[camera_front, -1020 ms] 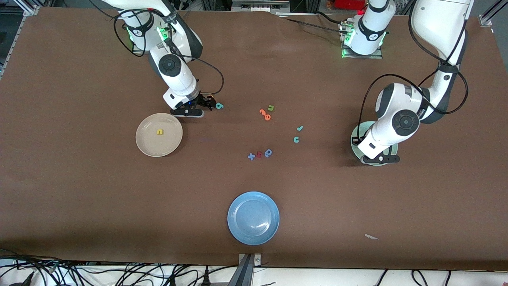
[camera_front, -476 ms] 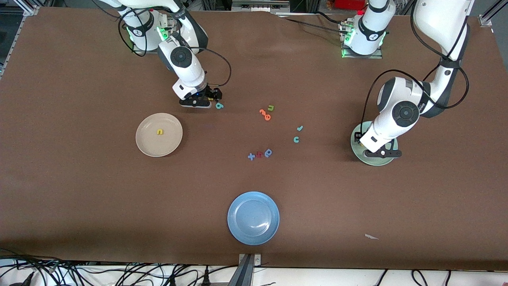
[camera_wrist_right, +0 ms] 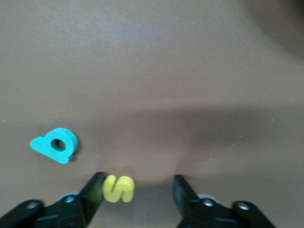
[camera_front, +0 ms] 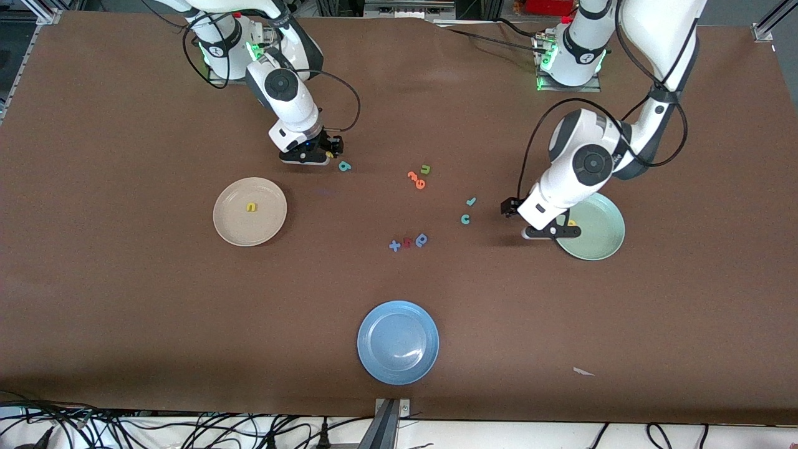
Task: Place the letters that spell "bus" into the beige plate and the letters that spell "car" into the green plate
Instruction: 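Carry the s to the beige plate while the left gripper grasps teal c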
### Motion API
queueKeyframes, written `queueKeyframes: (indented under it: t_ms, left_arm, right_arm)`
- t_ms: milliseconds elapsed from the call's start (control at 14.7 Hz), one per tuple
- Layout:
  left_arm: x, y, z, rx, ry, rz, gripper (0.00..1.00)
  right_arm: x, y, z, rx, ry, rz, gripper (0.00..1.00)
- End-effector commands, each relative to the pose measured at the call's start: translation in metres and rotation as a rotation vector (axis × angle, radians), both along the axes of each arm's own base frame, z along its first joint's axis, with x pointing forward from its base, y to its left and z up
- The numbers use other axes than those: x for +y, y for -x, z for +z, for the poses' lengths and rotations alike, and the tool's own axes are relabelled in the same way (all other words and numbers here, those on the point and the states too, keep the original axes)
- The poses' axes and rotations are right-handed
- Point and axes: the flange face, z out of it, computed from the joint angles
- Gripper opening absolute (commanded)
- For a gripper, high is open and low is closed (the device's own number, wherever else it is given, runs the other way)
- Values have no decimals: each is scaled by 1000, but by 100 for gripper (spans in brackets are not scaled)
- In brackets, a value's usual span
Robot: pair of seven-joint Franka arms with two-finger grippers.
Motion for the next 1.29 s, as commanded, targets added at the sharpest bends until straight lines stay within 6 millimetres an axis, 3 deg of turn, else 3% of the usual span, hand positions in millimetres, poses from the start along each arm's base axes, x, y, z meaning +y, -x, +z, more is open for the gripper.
queueKeyframes:
  t_ms: [0, 68, 204, 476, 680, 816, 1020, 1224]
  left_arm:
    - [-63, 1, -15, 2, 23, 33, 98]
    - [-82, -1, -25, 7, 27, 28, 98]
    - [-108, -5, -43, 19, 33, 30, 98]
    - [-110, -7, -61, 38, 29, 38, 98]
    - [-109, -7, -63, 43, 26, 44, 92]
    - [-115, -3, -64, 45, 24, 44, 86]
    - [-116, -1, -65, 28, -9, 28, 80]
    - [-118, 3, -75, 20, -49, 26, 74]
  right_arm:
    - [-2, 8, -2, -8, 2, 0, 18]
    - [-2, 8, -2, -8, 2, 3, 5]
    - [-2, 7, 0, -11, 1, 6, 0]
    - [0, 3, 11, -20, 2, 10, 0]
    - [-7, -13, 42, -23, 27, 46, 0]
    - [-24, -36, 63, 14, 64, 70, 0]
    - [-48, -68, 80, 33, 70, 109, 0]
    - [-104, -99, 83, 43, 58, 164, 0]
